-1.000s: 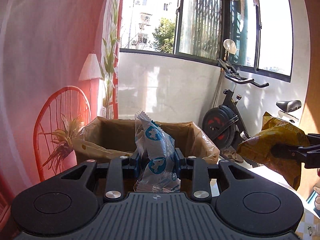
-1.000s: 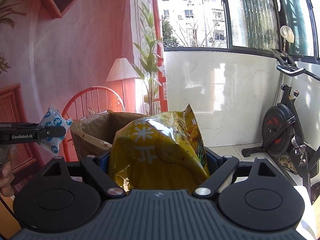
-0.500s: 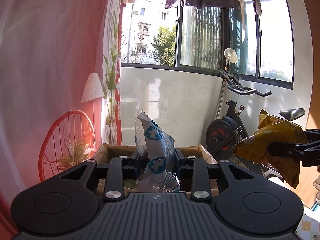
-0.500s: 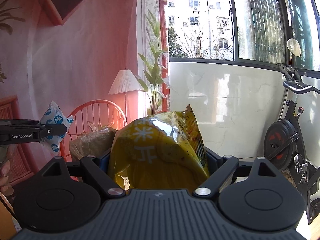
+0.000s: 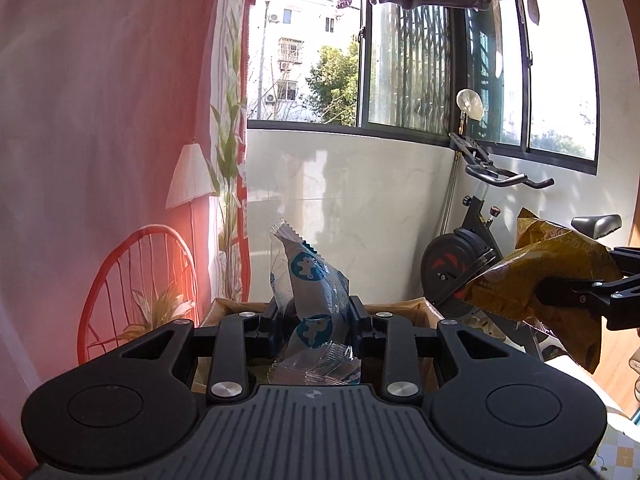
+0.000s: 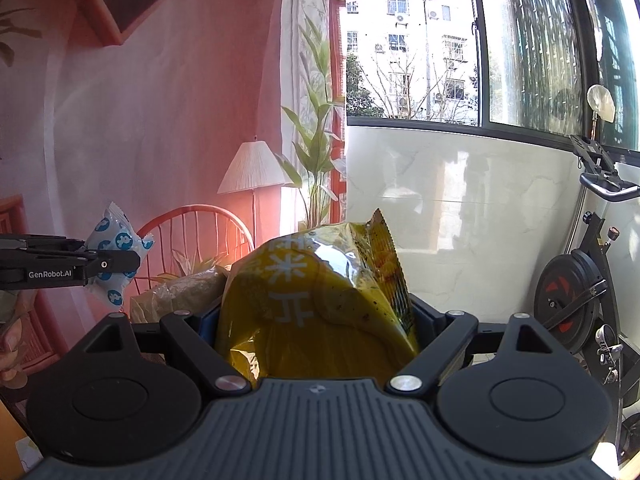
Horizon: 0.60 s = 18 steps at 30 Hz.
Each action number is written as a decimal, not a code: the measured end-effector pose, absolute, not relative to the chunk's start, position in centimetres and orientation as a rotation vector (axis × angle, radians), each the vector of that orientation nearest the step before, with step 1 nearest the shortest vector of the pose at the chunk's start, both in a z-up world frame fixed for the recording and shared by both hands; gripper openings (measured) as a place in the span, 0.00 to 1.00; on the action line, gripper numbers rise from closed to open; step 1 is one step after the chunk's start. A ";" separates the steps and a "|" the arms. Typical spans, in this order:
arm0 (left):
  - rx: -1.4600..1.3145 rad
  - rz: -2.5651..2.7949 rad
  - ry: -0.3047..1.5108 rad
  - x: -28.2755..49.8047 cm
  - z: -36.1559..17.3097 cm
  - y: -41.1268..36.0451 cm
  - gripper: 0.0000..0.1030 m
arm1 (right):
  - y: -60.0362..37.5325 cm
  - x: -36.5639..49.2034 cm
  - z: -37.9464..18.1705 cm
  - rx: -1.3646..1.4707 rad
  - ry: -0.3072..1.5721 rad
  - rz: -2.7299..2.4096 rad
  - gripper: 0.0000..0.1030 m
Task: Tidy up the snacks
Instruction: 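Hold the blue-white packet above the box while the right gripper carries the yellow bag, then open both grippers over the box, dropping the blue-white packet and yellow bag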
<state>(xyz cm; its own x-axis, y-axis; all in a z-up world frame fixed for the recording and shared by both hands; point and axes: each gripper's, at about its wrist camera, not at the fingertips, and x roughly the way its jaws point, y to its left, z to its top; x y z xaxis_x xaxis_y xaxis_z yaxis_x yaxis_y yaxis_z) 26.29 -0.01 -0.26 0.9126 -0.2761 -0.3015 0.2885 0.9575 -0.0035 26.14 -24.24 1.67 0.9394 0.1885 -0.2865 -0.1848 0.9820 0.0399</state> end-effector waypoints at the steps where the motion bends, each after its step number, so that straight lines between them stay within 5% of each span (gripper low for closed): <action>1: 0.044 -0.286 0.309 26.7 -0.2 -0.1 0.33 | -24.2 26.5 1.7 0.011 0.294 0.192 0.85; 18: 0.093 -0.229 0.407 34.2 -2.4 0.4 0.34 | -20.2 35.9 -2.8 0.012 0.386 0.221 0.86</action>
